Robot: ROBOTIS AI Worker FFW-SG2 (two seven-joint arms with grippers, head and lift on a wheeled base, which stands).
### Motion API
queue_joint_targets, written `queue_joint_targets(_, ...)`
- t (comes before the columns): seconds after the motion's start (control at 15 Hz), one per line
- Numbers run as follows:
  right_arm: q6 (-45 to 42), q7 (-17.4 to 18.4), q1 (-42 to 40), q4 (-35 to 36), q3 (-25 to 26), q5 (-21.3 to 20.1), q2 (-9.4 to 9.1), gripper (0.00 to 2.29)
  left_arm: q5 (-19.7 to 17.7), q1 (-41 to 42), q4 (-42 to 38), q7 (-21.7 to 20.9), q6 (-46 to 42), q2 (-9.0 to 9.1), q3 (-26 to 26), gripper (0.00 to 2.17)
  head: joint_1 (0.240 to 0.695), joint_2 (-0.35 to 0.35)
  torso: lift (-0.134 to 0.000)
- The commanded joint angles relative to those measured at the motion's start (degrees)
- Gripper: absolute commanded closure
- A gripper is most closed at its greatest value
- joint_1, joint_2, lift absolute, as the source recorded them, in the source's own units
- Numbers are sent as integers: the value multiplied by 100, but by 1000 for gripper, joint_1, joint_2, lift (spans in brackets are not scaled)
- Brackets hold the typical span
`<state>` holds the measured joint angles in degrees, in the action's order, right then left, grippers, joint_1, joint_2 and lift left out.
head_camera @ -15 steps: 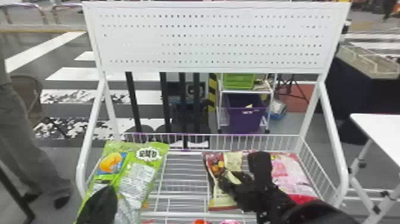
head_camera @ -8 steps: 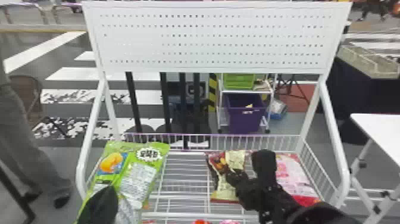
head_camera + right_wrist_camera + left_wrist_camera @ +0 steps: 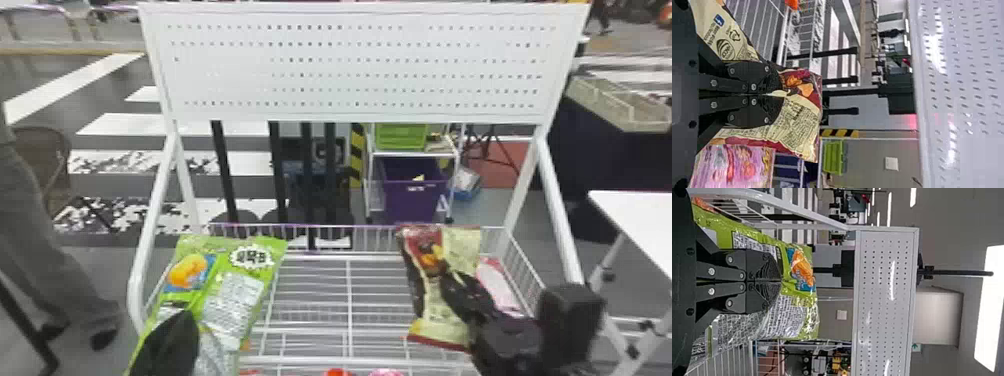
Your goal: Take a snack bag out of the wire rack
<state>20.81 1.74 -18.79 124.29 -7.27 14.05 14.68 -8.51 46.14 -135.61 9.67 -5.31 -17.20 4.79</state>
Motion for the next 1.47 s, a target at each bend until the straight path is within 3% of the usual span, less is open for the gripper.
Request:
queue_joint_targets(0.0,-784,28,-960,526,420,-201,-44,2219,16,-35,-1,0,0,6,40,1878,499,0,0)
queue_joint_targets(0.13,-1066,45,-1663,886,736,-236,-124,2219,34,-35,-36,0,0,-3,84,1878,499,0,0)
queue_joint_targets(0.27,-1558,37,-2322,1150,991,-429,-378,2219,43,-26,-45,0,0,-3,84,1878,499,0,0)
queue_joint_targets(0.6,-2402,19,-3447,1572,1193,-798,-581,2219,43,0,-62,0,0,-20,75,1878,499,0,0)
queue_joint_targets(1.4,-2595,-7,-3641,1589,1140,-842,-589,2219,96,88,-141,0,0,-20,84,1878,499,0,0)
